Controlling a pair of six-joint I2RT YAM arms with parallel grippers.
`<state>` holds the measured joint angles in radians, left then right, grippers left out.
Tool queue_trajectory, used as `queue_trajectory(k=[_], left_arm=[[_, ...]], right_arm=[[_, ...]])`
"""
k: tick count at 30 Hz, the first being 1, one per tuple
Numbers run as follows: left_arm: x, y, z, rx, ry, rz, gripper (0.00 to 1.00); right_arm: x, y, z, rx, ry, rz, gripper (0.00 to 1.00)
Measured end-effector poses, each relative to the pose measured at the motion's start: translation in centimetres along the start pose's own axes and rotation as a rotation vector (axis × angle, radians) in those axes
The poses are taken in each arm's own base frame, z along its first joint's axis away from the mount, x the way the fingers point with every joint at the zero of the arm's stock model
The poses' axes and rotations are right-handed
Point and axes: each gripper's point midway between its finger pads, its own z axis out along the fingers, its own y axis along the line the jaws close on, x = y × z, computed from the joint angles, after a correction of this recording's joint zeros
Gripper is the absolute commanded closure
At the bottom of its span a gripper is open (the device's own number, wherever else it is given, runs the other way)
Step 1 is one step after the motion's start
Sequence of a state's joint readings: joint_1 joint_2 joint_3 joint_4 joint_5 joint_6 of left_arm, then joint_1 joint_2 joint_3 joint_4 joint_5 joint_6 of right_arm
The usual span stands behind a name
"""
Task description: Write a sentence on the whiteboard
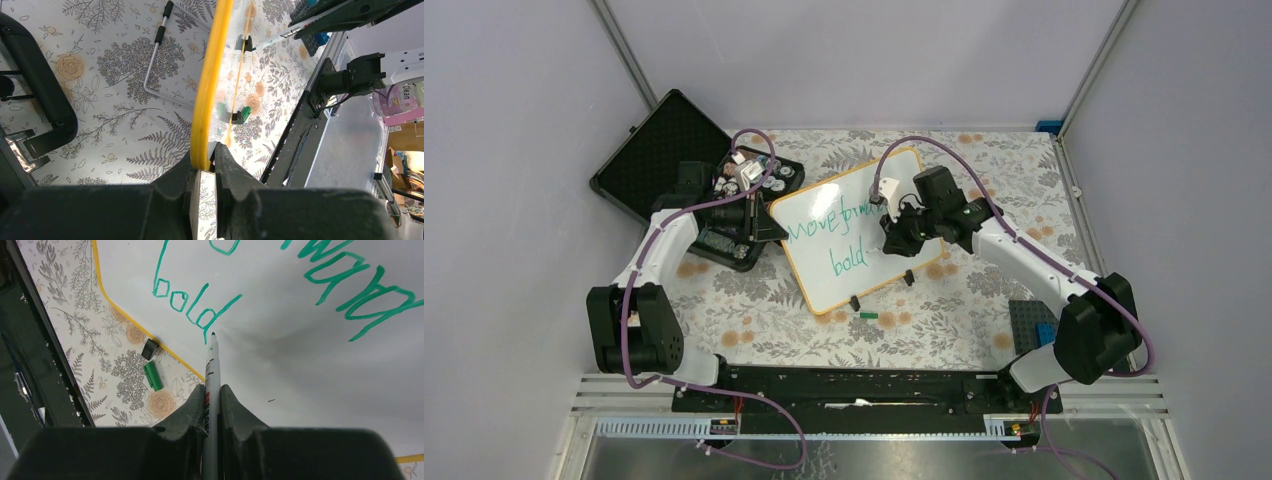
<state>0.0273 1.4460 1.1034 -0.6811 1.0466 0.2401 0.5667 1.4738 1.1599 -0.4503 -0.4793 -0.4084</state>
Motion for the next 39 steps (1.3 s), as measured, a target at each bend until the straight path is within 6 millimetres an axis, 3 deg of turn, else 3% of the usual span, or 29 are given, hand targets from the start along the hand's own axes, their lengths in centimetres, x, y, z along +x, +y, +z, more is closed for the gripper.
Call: queue_trajectory(k=[16, 39], left_arm=[[0.0, 0.0, 0.0, 0.0, 0.0, -0.001, 0.97], [0.0, 0.0, 0.0, 0.0, 0.0, -0.001, 0.99]], right_arm=[[-2.1, -1.7, -0.1, 0.081, -0.066, 0.021, 1.0], [-1.9, -2.1, 0.3, 0.093, -0.06, 0.021, 1.0]])
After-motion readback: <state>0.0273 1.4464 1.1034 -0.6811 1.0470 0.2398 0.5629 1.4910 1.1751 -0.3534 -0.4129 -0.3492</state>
